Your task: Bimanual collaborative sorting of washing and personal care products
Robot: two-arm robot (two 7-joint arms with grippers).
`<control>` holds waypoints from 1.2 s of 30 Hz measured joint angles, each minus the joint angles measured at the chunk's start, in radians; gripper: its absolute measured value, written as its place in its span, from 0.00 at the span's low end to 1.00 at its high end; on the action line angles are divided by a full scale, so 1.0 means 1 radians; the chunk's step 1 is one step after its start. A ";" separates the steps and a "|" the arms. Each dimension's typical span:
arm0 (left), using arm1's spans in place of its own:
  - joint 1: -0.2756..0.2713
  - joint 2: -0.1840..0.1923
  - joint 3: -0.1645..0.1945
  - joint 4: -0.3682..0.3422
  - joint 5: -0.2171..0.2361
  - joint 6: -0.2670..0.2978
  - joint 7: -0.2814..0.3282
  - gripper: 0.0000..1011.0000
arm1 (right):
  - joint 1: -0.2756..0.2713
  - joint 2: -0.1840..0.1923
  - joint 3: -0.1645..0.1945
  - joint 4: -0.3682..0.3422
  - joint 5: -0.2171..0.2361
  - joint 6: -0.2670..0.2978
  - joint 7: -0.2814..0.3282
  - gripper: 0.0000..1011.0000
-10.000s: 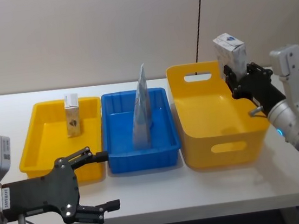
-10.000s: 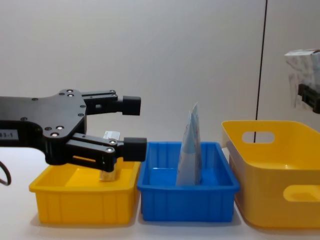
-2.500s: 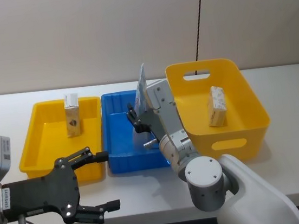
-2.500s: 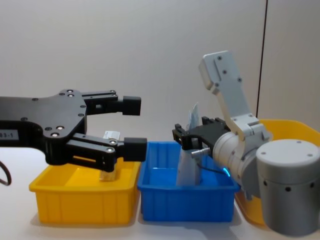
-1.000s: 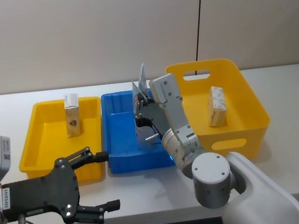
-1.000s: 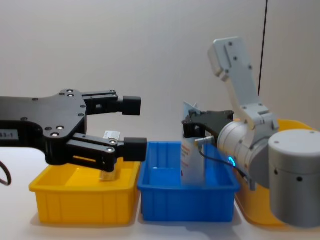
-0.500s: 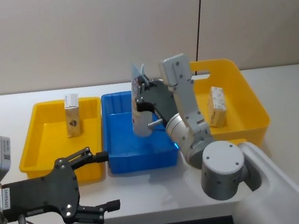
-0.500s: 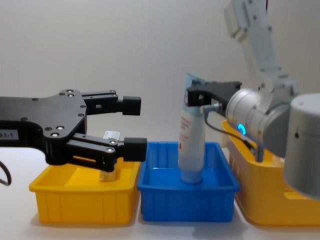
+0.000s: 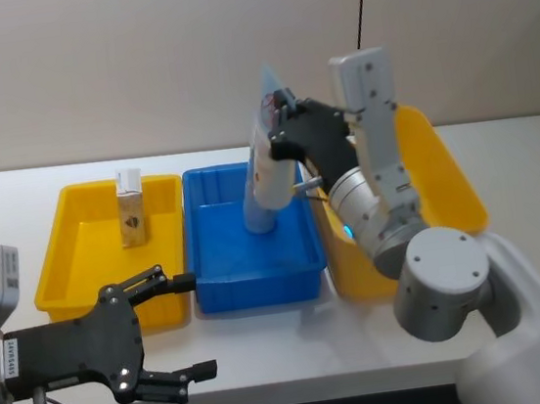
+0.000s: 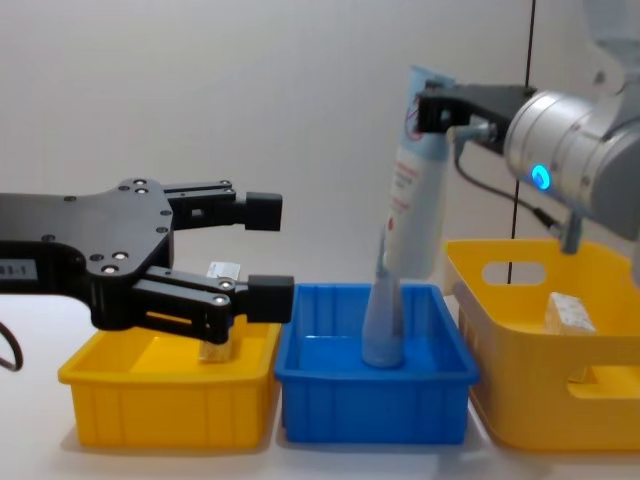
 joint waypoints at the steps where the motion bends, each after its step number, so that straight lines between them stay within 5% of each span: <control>1: 0.000 0.000 0.000 0.000 0.000 0.000 0.000 0.99 | -0.001 0.002 0.003 -0.007 0.000 0.002 0.000 0.00; 16: 0.000 0.000 0.000 0.000 0.000 0.000 0.000 0.99 | 0.005 0.033 0.080 -0.053 -0.022 0.011 -0.030 0.00; 36: 0.000 0.000 0.000 0.000 0.000 0.000 0.000 0.99 | 0.054 0.049 0.114 0.110 -0.111 -0.026 -0.091 0.00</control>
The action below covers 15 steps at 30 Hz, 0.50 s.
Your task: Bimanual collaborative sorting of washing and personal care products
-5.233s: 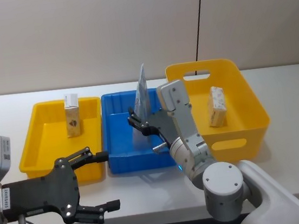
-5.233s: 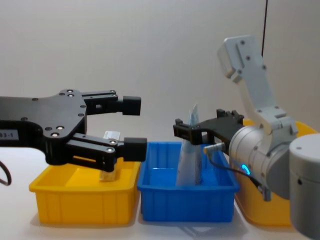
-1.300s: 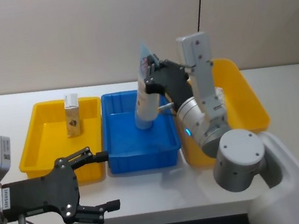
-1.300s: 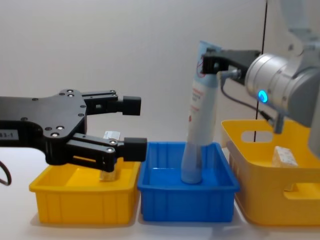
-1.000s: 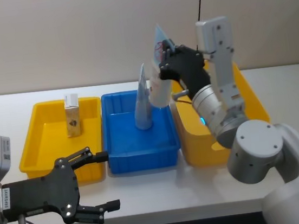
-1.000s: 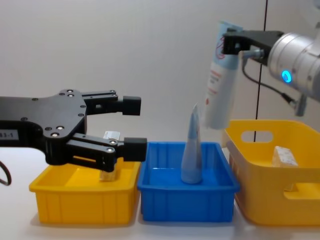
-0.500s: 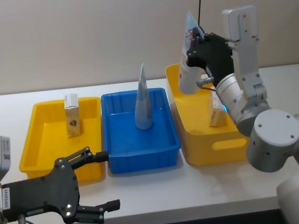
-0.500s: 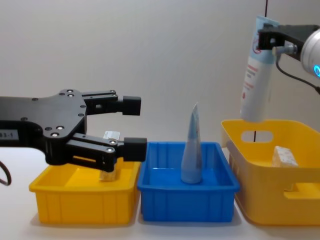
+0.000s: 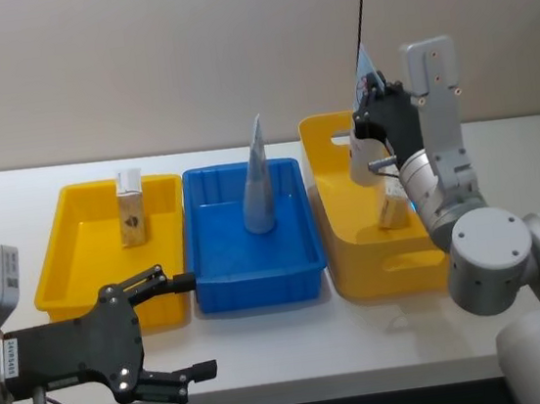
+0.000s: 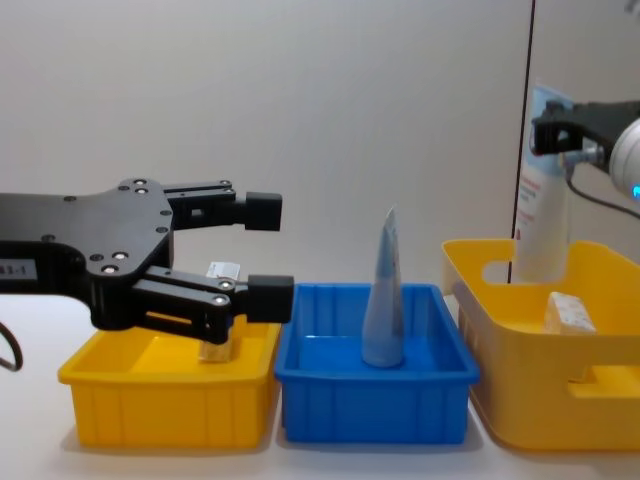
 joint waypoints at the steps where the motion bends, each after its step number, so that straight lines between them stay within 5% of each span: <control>1: 0.000 0.000 0.000 0.000 0.000 0.000 0.000 0.99 | 0.003 0.000 -0.002 0.014 -0.009 -0.004 -0.007 0.00; 11: 0.000 0.000 0.000 0.000 0.000 0.000 0.000 0.99 | 0.018 -0.003 -0.015 0.096 -0.066 -0.023 -0.042 0.00; 15: 0.000 0.000 0.000 0.000 0.000 0.000 0.000 0.99 | 0.021 -0.004 -0.016 0.117 -0.082 -0.026 -0.053 0.09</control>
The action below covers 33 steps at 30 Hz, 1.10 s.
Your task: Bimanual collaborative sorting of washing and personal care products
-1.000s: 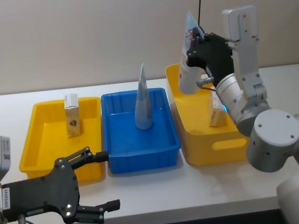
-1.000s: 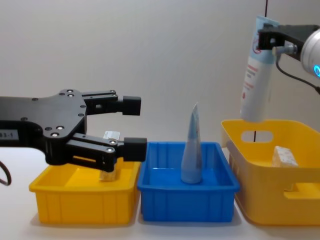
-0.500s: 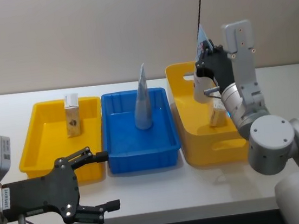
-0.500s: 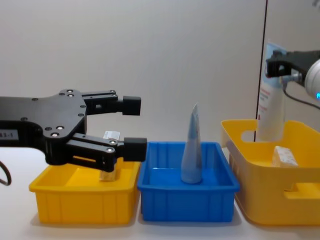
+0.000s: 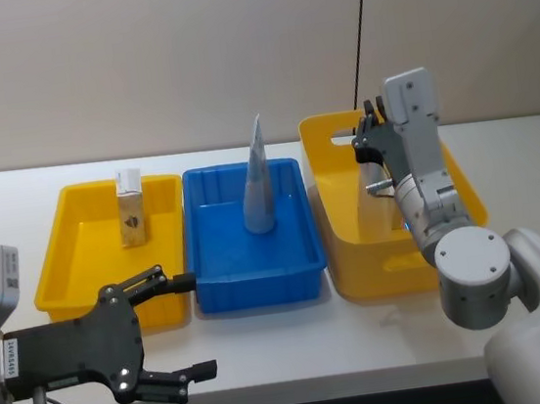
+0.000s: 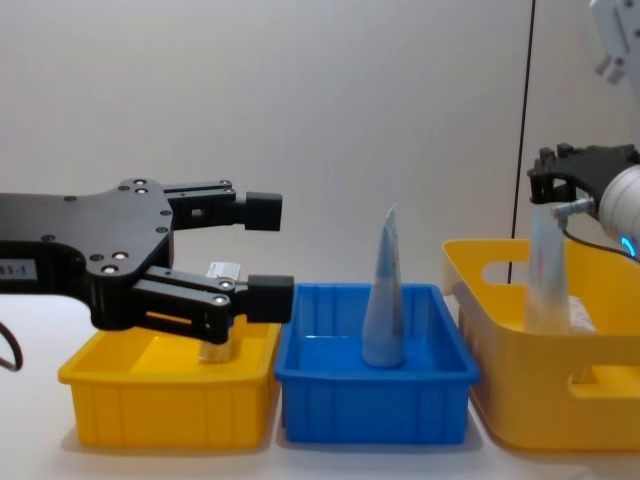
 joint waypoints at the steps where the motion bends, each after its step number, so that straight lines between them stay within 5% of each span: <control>1: 0.000 0.000 0.000 0.000 0.000 0.000 0.000 0.99 | 0.000 0.000 0.000 0.003 -0.002 0.000 -0.002 0.10; 19: 0.000 0.000 0.000 0.000 0.000 0.000 0.000 0.99 | 0.015 -0.018 0.018 0.043 -0.022 -0.031 -0.020 0.63; 25: 0.000 0.000 0.000 0.000 0.000 0.000 0.000 0.99 | 0.007 -0.026 0.034 0.006 0.010 -0.045 0.013 0.87; 33: 0.000 0.000 0.000 0.000 0.000 0.000 0.000 0.99 | -0.033 -0.022 0.052 -0.081 0.064 -0.045 0.082 0.99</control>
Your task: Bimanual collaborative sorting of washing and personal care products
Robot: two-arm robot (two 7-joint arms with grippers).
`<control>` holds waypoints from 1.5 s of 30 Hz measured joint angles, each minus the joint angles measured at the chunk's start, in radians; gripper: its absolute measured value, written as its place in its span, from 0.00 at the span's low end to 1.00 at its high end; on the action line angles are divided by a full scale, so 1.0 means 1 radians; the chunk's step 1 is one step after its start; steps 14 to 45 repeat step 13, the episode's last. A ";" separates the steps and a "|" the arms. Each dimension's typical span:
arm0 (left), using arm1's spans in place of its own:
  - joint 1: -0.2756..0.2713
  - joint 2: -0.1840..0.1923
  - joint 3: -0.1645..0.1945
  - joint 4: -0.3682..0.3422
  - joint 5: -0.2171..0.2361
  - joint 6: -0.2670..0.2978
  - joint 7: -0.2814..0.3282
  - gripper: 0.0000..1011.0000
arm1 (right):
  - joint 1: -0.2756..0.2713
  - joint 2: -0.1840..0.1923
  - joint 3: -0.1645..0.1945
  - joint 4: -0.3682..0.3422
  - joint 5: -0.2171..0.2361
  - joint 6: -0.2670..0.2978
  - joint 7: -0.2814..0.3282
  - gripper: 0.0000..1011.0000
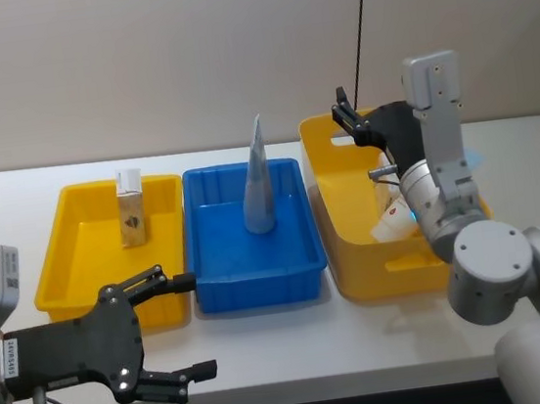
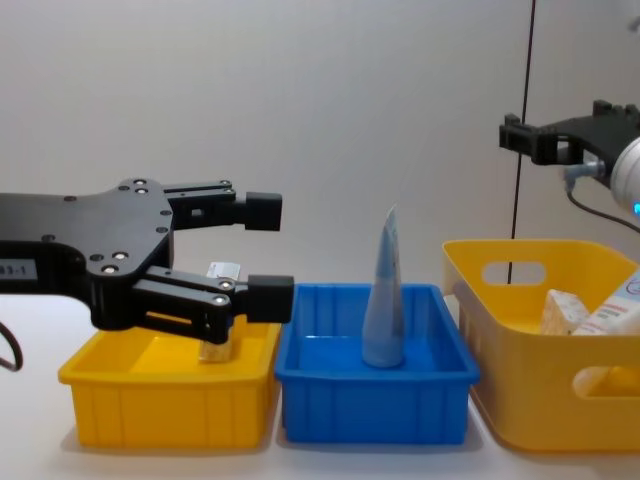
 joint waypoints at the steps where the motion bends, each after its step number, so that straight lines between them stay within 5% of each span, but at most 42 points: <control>1: 0.000 0.000 0.000 0.000 0.000 0.000 0.000 0.99 | -0.005 0.002 0.001 -0.009 0.007 0.002 0.010 0.99; 13: 0.000 0.000 0.000 0.000 0.000 0.000 0.000 0.99 | -0.115 0.063 0.021 -0.185 0.110 0.041 0.166 0.99; 45: 0.000 0.000 0.000 0.000 0.000 0.000 0.000 0.99 | -0.115 0.063 0.021 -0.185 0.110 0.041 0.166 0.99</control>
